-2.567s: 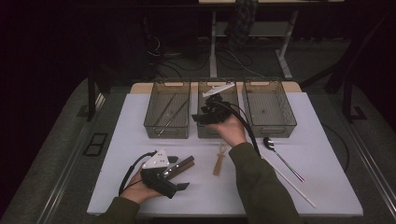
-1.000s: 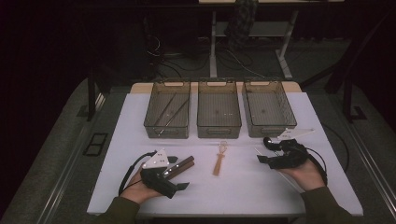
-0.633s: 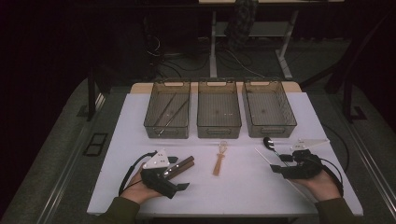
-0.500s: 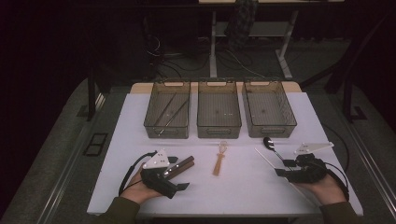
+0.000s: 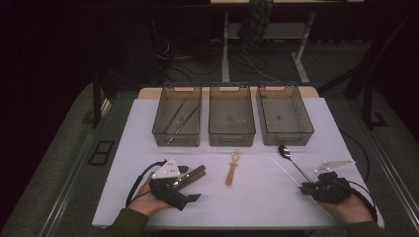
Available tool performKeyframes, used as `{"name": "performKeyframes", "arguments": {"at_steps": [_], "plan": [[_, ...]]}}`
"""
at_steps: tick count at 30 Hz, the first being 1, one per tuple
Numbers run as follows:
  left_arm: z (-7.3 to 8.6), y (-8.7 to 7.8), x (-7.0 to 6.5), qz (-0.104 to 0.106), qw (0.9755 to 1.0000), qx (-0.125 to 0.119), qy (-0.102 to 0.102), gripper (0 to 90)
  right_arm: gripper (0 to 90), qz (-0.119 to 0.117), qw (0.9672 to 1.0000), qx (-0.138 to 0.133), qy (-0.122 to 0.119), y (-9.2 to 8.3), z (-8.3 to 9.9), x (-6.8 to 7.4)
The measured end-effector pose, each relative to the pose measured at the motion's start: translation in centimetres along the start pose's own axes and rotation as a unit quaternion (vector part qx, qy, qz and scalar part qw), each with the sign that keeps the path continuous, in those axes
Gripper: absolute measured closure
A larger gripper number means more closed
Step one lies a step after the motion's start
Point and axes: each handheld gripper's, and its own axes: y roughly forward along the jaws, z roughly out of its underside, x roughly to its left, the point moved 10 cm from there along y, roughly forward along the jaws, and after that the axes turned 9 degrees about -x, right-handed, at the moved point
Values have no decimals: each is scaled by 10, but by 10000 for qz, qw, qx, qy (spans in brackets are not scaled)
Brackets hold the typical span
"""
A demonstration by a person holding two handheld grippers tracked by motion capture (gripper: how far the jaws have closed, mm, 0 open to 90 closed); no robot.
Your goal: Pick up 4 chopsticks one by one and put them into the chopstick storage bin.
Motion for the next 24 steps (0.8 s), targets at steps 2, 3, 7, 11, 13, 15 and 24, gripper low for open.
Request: {"name": "performKeyframes", "arguments": {"at_steps": [2,3,7,11,13,15,24], "plan": [[0,0,0,7,10000,4,-1,0,781,50,10000,52,-59,1,1,0],[0,0,0,11,10000,5,-4,0,793,79,9999,69,-79,1,1,0],[1,1,0,16,10000,30,4,0,803,122,9998,83,-129,2,2,-1],[1,1,-1,19,10000,39,17,0,824,181,9995,86,-236,2,2,-1],[1,2,-1,18,10000,48,12,0,826,205,9994,95,-275,2,2,0],[2,2,-1,17,10000,68,28,0,833,200,9995,84,-241,2,2,0],[2,2,-1,16,10000,70,28,0,838,132,9999,22,-60,2,1,-2]]}}
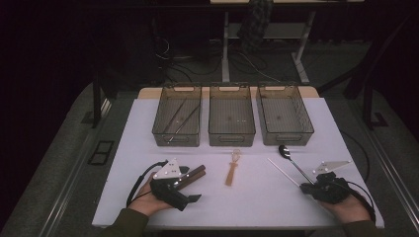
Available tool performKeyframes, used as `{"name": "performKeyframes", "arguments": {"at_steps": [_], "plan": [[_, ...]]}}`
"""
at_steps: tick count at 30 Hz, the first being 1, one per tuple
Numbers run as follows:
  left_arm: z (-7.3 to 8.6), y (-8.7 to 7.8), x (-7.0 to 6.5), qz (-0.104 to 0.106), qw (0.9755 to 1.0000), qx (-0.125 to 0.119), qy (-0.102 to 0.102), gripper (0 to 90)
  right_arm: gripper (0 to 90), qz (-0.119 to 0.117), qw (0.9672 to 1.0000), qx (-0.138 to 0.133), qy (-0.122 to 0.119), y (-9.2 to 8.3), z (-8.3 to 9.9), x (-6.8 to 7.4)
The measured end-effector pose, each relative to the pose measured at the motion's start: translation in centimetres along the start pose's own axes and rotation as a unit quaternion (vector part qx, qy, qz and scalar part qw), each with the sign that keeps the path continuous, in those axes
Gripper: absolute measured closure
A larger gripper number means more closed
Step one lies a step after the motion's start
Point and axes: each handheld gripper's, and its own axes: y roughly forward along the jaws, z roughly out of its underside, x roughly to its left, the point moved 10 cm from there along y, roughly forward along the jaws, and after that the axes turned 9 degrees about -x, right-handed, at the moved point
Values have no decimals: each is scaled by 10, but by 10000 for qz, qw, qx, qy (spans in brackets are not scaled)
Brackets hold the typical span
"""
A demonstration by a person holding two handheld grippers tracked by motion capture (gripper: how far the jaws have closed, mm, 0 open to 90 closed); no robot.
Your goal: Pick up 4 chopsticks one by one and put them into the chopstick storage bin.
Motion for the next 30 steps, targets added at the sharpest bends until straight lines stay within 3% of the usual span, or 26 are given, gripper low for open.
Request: {"name": "performKeyframes", "arguments": {"at_steps": [12,22,30], "plan": [[0,0,0,6,10000,6,7,0,838,-69,9996,-258,11,-2,-9,2],[0,0,0,2,10000,7,-6,0,839,-340,9976,-577,151,-3,-27,10],[0,0,0,5,10000,11,-4,0,840,-555,9954,-775,115,6,-47,19]]}}
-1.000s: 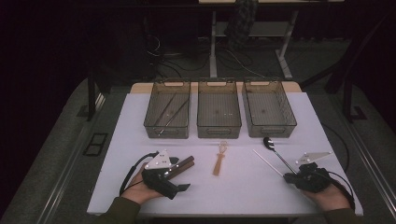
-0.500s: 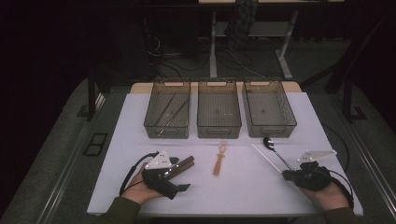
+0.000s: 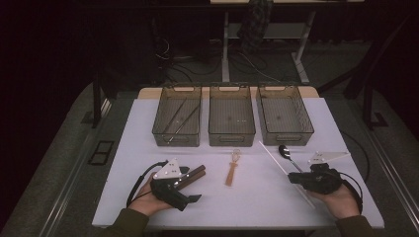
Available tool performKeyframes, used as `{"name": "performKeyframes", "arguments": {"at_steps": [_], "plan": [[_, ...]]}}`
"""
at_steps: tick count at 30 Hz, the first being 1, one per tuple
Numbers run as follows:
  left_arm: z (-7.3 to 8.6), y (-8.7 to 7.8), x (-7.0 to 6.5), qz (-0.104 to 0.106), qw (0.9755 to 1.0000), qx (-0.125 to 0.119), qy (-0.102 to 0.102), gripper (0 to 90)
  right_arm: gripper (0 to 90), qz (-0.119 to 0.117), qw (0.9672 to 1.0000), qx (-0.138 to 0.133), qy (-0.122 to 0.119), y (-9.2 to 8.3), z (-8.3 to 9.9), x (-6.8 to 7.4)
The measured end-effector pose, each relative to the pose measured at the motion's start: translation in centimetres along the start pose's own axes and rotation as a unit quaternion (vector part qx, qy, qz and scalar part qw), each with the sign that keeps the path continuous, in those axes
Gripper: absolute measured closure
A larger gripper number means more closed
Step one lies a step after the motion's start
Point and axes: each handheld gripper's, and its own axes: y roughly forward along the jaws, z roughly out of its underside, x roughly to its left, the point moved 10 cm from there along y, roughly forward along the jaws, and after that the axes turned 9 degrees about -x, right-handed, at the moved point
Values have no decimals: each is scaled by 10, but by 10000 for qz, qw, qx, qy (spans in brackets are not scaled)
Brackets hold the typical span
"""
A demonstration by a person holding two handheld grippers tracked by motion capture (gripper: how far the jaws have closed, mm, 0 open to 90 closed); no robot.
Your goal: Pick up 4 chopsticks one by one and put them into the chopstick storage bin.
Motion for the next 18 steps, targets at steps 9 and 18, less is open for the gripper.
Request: {"name": "performKeyframes", "arguments": {"at_steps": [9,18], "plan": [[0,0,0,0,10000,-6,1,0,840,-81,9996,-251,-36,-2,-8,3],[0,0,0,8,10000,1,7,0,841,-166,9980,-606,76,-14,-19,0]]}}
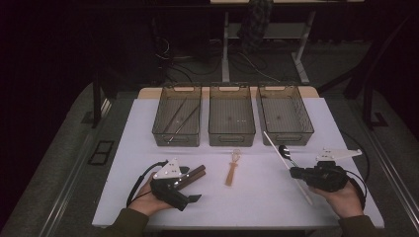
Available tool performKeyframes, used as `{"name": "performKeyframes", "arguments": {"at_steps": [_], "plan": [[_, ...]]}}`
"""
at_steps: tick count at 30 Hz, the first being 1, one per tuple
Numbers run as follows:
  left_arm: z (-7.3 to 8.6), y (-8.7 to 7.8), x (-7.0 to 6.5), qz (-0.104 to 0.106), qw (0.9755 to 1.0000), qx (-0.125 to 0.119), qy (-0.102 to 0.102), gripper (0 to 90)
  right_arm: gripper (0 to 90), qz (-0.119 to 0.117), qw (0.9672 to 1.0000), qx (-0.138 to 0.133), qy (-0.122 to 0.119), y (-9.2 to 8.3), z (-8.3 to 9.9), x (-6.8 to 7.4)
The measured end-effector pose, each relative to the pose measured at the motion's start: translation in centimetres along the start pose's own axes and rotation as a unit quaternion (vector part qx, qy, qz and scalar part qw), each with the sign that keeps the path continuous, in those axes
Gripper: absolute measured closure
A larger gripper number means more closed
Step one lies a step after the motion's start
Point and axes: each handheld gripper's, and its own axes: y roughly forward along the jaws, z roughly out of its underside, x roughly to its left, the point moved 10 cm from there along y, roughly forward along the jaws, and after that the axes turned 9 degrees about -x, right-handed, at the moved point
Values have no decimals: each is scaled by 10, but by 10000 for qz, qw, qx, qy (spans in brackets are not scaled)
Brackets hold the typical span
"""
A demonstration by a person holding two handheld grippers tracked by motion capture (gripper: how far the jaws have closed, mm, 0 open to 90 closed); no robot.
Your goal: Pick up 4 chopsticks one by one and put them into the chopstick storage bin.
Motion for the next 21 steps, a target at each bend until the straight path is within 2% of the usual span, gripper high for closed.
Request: {"name": "performKeyframes", "arguments": {"at_steps": [5,10,21], "plan": [[0,0,0,-1,10000,1,0,0,841,-38,10000,-56,25,-1,-4,1],[0,1,0,-7,10000,4,-19,0,841,-87,9999,-145,-17,3,-17,5],[0,1,-1,13,10000,-16,-27,0,841,-293,9989,-348,-126,45,-59,21]]}}
